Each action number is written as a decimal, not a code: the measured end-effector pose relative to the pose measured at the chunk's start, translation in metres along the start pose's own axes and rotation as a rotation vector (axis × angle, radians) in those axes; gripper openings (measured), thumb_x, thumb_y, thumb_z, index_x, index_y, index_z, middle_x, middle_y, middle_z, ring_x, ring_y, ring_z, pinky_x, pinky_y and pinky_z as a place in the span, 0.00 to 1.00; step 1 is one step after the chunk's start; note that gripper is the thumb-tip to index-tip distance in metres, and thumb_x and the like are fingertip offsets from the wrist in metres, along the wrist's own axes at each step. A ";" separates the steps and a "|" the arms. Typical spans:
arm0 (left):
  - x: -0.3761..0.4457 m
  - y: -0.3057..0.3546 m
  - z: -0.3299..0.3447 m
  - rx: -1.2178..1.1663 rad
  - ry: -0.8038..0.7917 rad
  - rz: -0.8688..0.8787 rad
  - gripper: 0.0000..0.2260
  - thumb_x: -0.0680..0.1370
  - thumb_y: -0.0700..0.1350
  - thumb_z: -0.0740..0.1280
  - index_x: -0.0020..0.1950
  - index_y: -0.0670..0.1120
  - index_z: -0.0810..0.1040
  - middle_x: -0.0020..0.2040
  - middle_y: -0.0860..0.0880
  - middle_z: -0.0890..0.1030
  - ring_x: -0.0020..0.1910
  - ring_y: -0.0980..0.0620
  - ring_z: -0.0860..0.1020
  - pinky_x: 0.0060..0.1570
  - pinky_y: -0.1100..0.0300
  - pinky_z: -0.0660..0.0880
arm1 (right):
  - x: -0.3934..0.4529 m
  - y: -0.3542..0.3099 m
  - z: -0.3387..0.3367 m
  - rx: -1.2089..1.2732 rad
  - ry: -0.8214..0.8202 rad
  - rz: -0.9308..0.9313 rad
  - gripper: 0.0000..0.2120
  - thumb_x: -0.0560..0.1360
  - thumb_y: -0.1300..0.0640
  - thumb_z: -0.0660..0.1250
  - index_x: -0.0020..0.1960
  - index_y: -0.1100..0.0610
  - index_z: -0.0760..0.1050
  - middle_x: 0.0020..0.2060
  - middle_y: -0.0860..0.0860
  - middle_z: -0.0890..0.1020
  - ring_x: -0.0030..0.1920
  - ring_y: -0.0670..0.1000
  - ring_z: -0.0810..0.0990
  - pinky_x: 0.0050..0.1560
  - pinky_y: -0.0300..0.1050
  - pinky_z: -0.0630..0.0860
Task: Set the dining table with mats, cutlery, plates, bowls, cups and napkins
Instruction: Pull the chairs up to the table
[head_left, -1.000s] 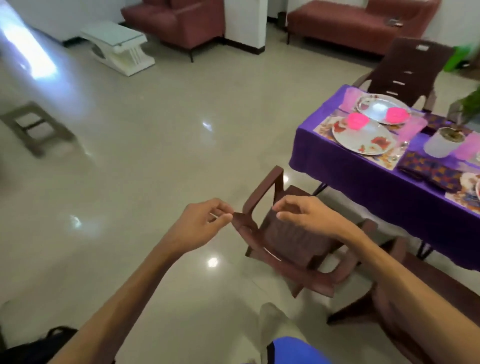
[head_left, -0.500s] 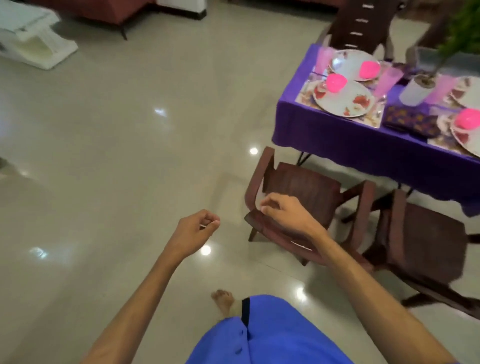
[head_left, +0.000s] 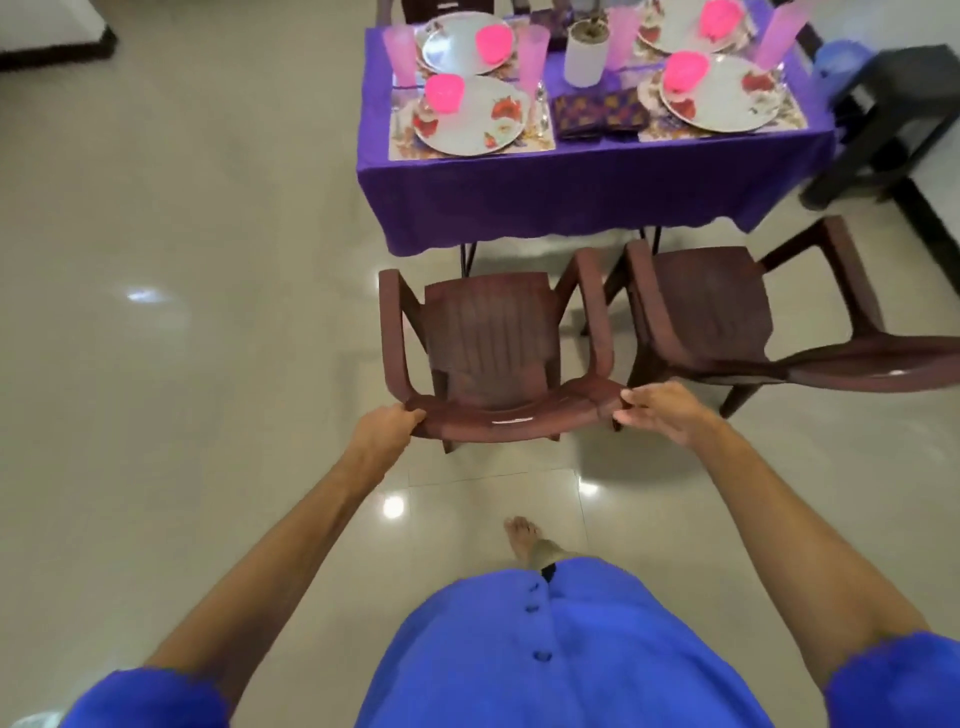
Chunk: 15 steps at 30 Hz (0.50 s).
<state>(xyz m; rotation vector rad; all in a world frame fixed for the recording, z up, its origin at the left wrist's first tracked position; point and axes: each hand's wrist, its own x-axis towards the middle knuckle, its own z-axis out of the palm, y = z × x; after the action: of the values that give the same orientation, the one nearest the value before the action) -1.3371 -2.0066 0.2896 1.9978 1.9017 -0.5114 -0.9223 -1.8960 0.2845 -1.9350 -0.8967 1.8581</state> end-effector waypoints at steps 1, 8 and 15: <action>0.002 0.000 -0.004 0.070 -0.007 0.017 0.16 0.83 0.41 0.63 0.72 0.49 0.74 0.59 0.45 0.81 0.56 0.43 0.82 0.51 0.51 0.78 | 0.005 -0.002 0.000 0.090 0.006 -0.014 0.08 0.79 0.68 0.70 0.55 0.73 0.77 0.52 0.65 0.79 0.48 0.60 0.83 0.39 0.44 0.85; 0.028 -0.024 -0.020 0.222 0.022 -0.060 0.19 0.83 0.39 0.62 0.74 0.51 0.75 0.58 0.44 0.82 0.57 0.44 0.82 0.54 0.53 0.77 | 0.021 -0.029 0.009 0.176 -0.067 -0.049 0.18 0.75 0.70 0.73 0.63 0.76 0.76 0.56 0.67 0.80 0.52 0.61 0.85 0.42 0.46 0.86; 0.033 -0.019 -0.023 0.191 -0.106 -0.015 0.21 0.81 0.40 0.66 0.75 0.49 0.75 0.62 0.44 0.81 0.62 0.45 0.80 0.59 0.55 0.75 | 0.023 -0.017 0.011 0.136 -0.036 0.013 0.16 0.78 0.69 0.71 0.64 0.66 0.77 0.58 0.64 0.81 0.46 0.57 0.87 0.38 0.45 0.85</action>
<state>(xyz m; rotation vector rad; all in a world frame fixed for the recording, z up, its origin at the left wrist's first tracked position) -1.3541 -1.9663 0.2940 2.0280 1.8667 -0.8134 -0.9379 -1.8708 0.2760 -1.8363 -0.7487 1.9138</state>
